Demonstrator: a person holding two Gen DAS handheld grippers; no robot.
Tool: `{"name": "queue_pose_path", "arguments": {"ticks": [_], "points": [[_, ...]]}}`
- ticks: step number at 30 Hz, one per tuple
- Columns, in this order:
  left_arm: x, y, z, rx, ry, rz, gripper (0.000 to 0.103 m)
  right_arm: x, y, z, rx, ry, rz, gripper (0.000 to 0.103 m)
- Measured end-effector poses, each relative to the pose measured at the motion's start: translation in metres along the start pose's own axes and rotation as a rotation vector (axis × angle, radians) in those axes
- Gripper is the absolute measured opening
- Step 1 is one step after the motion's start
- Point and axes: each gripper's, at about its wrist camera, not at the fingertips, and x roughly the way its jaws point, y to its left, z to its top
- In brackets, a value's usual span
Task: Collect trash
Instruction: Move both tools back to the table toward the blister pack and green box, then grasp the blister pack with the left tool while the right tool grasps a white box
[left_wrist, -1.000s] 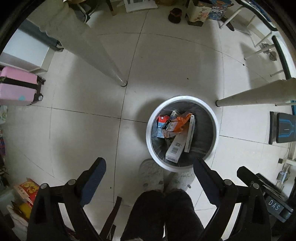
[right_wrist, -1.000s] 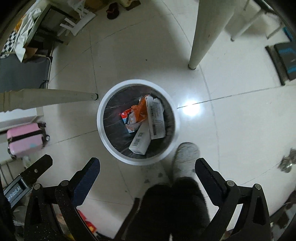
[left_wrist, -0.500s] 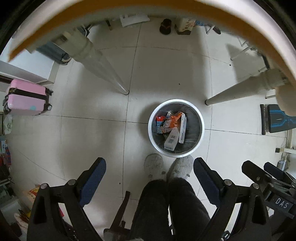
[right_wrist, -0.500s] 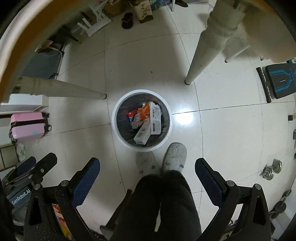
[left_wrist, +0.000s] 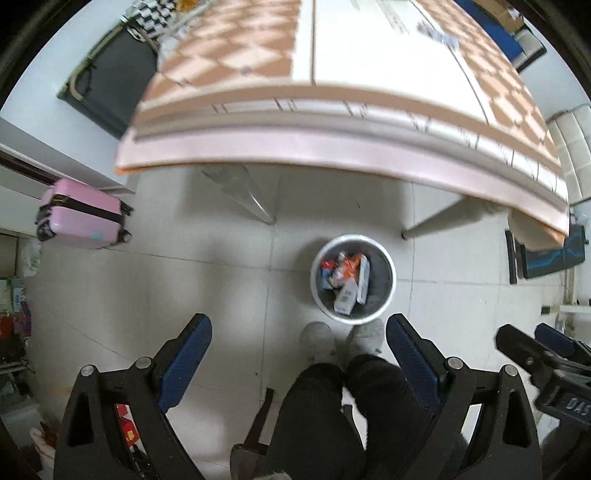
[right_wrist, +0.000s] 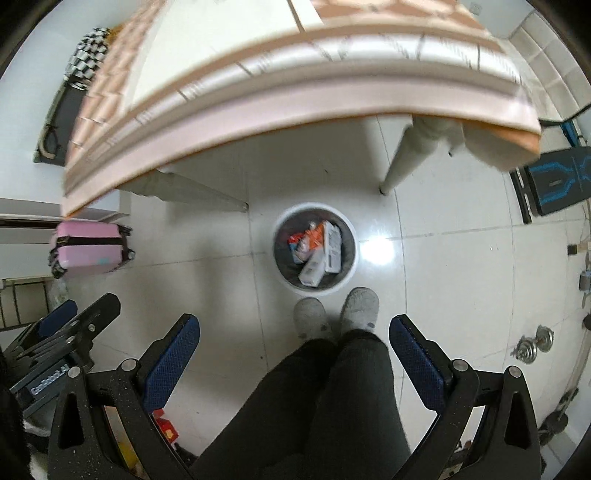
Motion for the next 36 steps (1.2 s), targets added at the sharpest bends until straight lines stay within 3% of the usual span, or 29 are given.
{"name": "queue_pose_path", "arguments": {"ticks": [4, 9, 15, 20, 22, 28, 34, 35, 36], "points": [[-0.012, 0.005, 0.027, -0.055, -0.034, 0.016, 0.097, -0.037, 0.012, 0.028, -0.012, -0.043, 0.032, 0.103], [-0.022, 0.001, 0.082, -0.109, -0.078, 0.075, 0.097, -0.067, 0.012, 0.098, -0.024, -0.102, 0.037, 0.103], [-0.007, -0.026, 0.172, -0.229, -0.031, 0.065, 0.099, -0.065, -0.018, 0.230, -0.078, -0.074, -0.043, 0.103], [0.018, -0.081, 0.251, -0.298, 0.042, 0.008, 0.099, -0.045, -0.054, 0.343, -0.137, -0.025, -0.122, 0.103], [0.026, -0.113, 0.284, -0.256, 0.043, -0.026, 0.099, -0.039, -0.071, 0.387, -0.149, -0.003, -0.144, 0.103], [0.049, -0.201, 0.356, 0.079, 0.053, -0.038, 0.099, -0.028, -0.113, 0.476, -0.177, 0.043, -0.172, 0.103], [0.079, -0.237, 0.381, 0.245, 0.122, -0.031, 0.098, -0.015, -0.127, 0.523, -0.200, 0.071, -0.181, 0.103], [0.081, -0.239, 0.382, 0.255, 0.119, -0.032, 0.094, -0.014, -0.128, 0.523, -0.200, 0.074, -0.179, 0.103], [0.081, -0.239, 0.382, 0.253, 0.116, -0.044, 0.085, -0.013, -0.128, 0.526, -0.199, 0.077, -0.172, 0.103]]}}
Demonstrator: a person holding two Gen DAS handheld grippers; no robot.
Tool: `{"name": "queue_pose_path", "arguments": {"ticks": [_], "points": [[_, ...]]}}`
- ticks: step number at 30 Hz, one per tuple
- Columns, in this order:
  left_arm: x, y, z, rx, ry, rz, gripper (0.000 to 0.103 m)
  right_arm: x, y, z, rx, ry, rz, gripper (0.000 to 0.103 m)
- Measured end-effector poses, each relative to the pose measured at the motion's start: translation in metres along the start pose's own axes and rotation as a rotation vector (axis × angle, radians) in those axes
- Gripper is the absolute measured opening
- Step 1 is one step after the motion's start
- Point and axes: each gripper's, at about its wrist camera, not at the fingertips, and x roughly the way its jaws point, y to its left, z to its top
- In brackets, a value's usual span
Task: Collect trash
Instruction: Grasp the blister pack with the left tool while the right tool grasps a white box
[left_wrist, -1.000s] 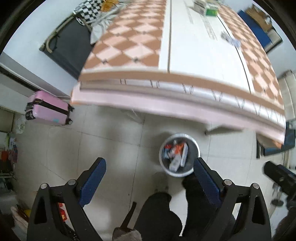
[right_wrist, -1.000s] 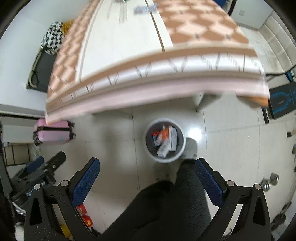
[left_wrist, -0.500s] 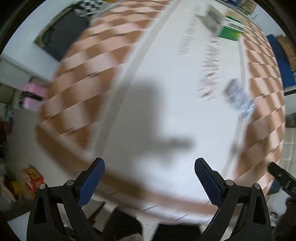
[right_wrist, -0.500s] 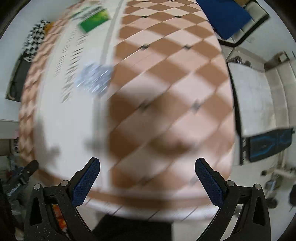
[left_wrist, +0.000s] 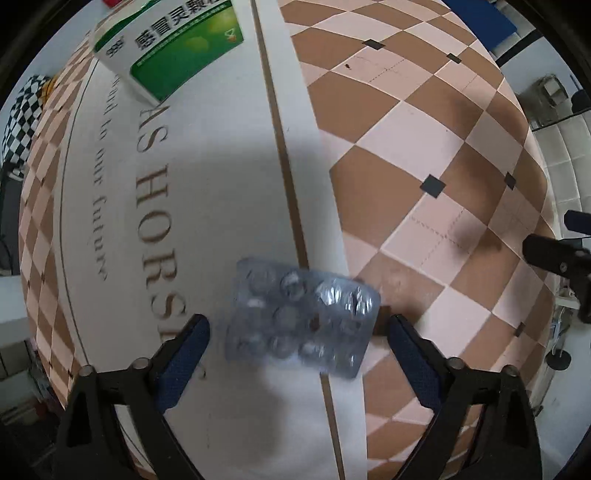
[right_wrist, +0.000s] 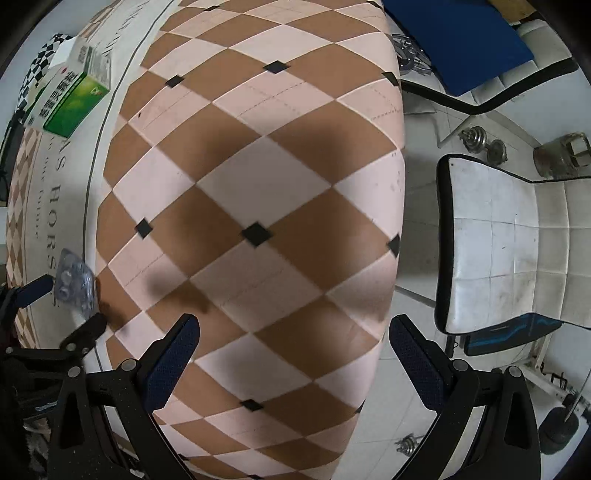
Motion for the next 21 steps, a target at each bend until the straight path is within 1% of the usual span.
{"name": "queue_pose_path", "arguments": {"ticks": [1, 2, 4, 5, 6, 8, 12, 14, 15, 17, 20, 21], "points": [[-0.002, 0.002, -0.001, -0.011, -0.008, -0.032, 0.073, 0.001, 0.001, -0.001, 0.001, 0.001, 0.004, 0.103], [-0.005, 0.005, -0.003, -0.022, -0.022, -0.029, 0.068, 0.001, 0.001, 0.002, -0.001, 0.002, 0.008, 0.103], [-0.010, 0.012, -0.006, -0.054, -0.036, -0.056, 0.062, 0.000, 0.000, 0.008, -0.006, 0.003, 0.019, 0.103], [-0.013, 0.017, -0.008, -0.084, -0.040, -0.059, 0.060, -0.002, 0.000, 0.011, -0.011, 0.003, 0.026, 0.103], [-0.015, 0.022, -0.009, -0.109, -0.043, -0.049, 0.059, -0.004, 0.003, 0.013, -0.014, 0.003, 0.035, 0.103], [-0.023, 0.042, -0.015, -0.195, -0.070, -0.027, 0.059, -0.011, 0.010, 0.018, -0.022, -0.002, 0.054, 0.103], [-0.037, 0.099, -0.027, -0.425, -0.121, 0.034, 0.059, -0.035, 0.045, 0.040, -0.043, -0.039, 0.135, 0.103], [-0.041, 0.129, -0.034, -0.539, -0.139, 0.062, 0.059, -0.049, 0.070, 0.058, -0.058, -0.071, 0.176, 0.103], [-0.042, 0.146, -0.038, -0.598, -0.144, 0.074, 0.059, -0.055, 0.084, 0.069, -0.070, -0.086, 0.184, 0.103], [-0.043, 0.171, -0.041, -0.683, -0.148, 0.104, 0.059, -0.068, 0.115, 0.093, -0.096, -0.122, 0.200, 0.103], [-0.043, 0.197, -0.041, -0.758, -0.152, 0.152, 0.059, -0.086, 0.166, 0.124, -0.143, -0.171, 0.218, 0.103], [-0.043, 0.203, -0.039, -0.772, -0.152, 0.159, 0.059, -0.088, 0.184, 0.138, -0.172, -0.176, 0.207, 0.103]]}}
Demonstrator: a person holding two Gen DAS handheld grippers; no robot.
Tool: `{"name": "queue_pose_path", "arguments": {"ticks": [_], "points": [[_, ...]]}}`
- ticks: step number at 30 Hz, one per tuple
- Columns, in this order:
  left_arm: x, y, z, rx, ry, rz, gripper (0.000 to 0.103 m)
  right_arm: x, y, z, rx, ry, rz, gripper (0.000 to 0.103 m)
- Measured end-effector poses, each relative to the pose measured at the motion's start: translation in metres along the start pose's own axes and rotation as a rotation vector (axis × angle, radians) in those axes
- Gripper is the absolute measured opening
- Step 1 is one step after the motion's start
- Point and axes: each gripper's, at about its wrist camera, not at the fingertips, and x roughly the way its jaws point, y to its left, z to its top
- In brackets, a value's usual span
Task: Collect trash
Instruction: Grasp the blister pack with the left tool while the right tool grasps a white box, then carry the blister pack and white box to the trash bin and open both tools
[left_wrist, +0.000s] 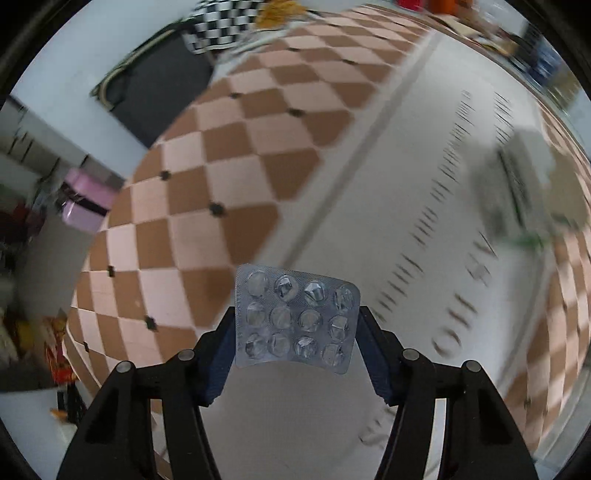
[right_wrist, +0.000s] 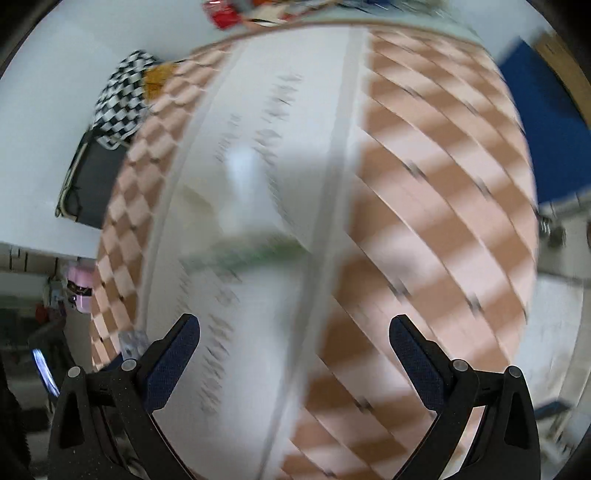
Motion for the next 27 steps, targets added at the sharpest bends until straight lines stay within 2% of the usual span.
{"name": "queue_pose_path", "arguments": {"ticks": [3, 7, 11, 12, 13, 14, 17, 21, 23, 27], "points": [[0.004, 0.004, 0.017, -0.022, -0.021, 0.045, 0.059, 0.018, 0.034, 0.038, -0.059, 0.024, -0.025, 0.103], [0.002, 0.000, 0.028, -0.032, -0.022, 0.056, 0.059, 0.048, 0.063, 0.073, -0.123, 0.061, -0.103, 0.103], [0.005, 0.012, 0.029, -0.025, -0.025, 0.045, 0.059, 0.078, 0.063, 0.075, -0.133, 0.123, -0.156, 0.102], [0.004, 0.012, 0.030, -0.017, -0.027, 0.043, 0.059, 0.082, 0.062, 0.073, -0.126, 0.126, -0.158, 0.099], [0.002, 0.012, 0.028, -0.008, -0.033, 0.041, 0.059, 0.083, 0.062, 0.071, -0.126, 0.114, -0.161, 0.090], [-0.001, 0.013, 0.026, 0.000, -0.040, 0.039, 0.059, 0.082, 0.063, 0.068, -0.132, 0.099, -0.164, 0.089], [-0.009, 0.010, 0.025, 0.019, -0.056, 0.023, 0.059, 0.067, 0.061, 0.055, -0.131, 0.052, -0.159, 0.087], [-0.034, 0.017, 0.010, 0.068, -0.095, -0.014, 0.059, 0.036, 0.052, 0.019, -0.082, -0.011, -0.155, 0.087], [-0.053, 0.022, -0.003, 0.101, -0.126, -0.034, 0.059, 0.019, 0.048, -0.005, -0.048, -0.038, -0.150, 0.087], [-0.090, 0.042, -0.037, 0.167, -0.180, -0.099, 0.059, -0.022, 0.046, -0.078, 0.019, -0.129, -0.149, 0.087]]}}
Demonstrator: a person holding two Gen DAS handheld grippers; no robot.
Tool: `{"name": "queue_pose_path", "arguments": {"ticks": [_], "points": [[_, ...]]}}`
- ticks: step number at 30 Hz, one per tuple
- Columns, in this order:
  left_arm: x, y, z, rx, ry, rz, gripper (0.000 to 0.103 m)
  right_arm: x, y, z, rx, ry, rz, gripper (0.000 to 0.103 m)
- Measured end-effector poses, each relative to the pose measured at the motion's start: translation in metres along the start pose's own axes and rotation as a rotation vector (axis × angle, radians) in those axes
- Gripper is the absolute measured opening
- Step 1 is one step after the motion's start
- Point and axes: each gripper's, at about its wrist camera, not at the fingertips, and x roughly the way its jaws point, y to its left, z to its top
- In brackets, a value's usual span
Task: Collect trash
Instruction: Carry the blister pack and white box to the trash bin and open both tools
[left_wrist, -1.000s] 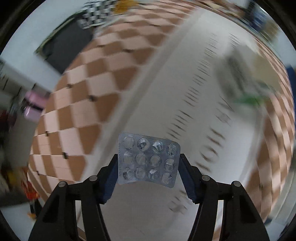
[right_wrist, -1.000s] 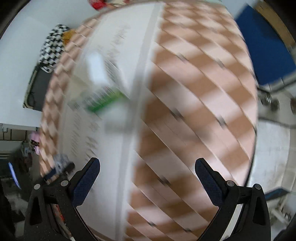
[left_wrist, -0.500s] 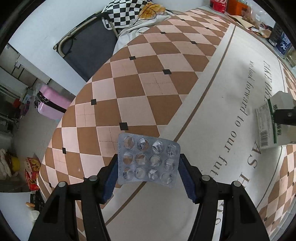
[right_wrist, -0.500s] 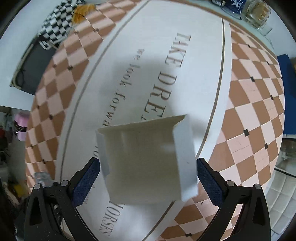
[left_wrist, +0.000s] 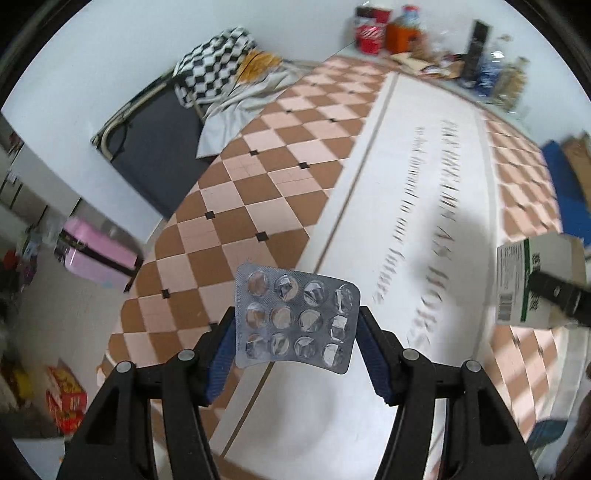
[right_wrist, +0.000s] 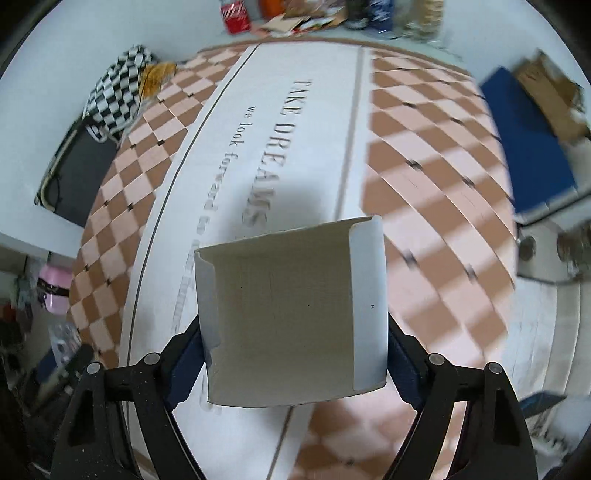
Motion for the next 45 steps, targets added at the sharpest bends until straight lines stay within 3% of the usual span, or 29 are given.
{"name": "queue_pose_path", "arguments": {"ticks": [6, 11, 16, 21, 24, 29, 38, 41, 42, 43, 45], "points": [[-0.063, 0.032, -0.061, 0.124, -0.072, -0.131, 0.059, -0.070, 0.016, -0.119, 0.107, -0.126, -0.007, 0.087], [-0.101, 0.063, -0.120, 0.245, -0.080, -0.233, 0.059, -0.121, 0.031, -0.234, 0.235, -0.187, 0.004, 0.087], [-0.117, 0.095, -0.179, 0.310, -0.036, -0.288, 0.059, -0.143, 0.045, -0.340, 0.323, -0.169, -0.001, 0.087], [-0.101, 0.109, -0.230, 0.342, 0.059, -0.309, 0.059, -0.136, 0.058, -0.424, 0.366, -0.097, -0.009, 0.087], [-0.072, 0.107, -0.260, 0.344, 0.140, -0.302, 0.059, -0.113, 0.059, -0.465, 0.378, -0.027, -0.003, 0.087], [0.017, 0.095, -0.309, 0.313, 0.314, -0.289, 0.060, -0.035, 0.048, -0.520, 0.414, 0.115, 0.017, 0.087], [0.216, 0.061, -0.372, 0.247, 0.600, -0.330, 0.070, 0.160, 0.011, -0.588, 0.515, 0.260, 0.074, 0.087], [0.258, 0.059, -0.384, 0.211, 0.637, -0.341, 0.082, 0.217, 0.004, -0.603, 0.537, 0.290, 0.101, 0.089], [0.268, 0.060, -0.387, 0.202, 0.644, -0.346, 0.095, 0.237, 0.002, -0.608, 0.543, 0.300, 0.115, 0.090], [0.276, 0.062, -0.389, 0.199, 0.646, -0.339, 0.100, 0.252, 0.001, -0.610, 0.540, 0.313, 0.126, 0.091], [0.283, 0.067, -0.393, 0.204, 0.635, -0.304, 0.100, 0.278, 0.002, -0.616, 0.542, 0.322, 0.161, 0.094]]}}
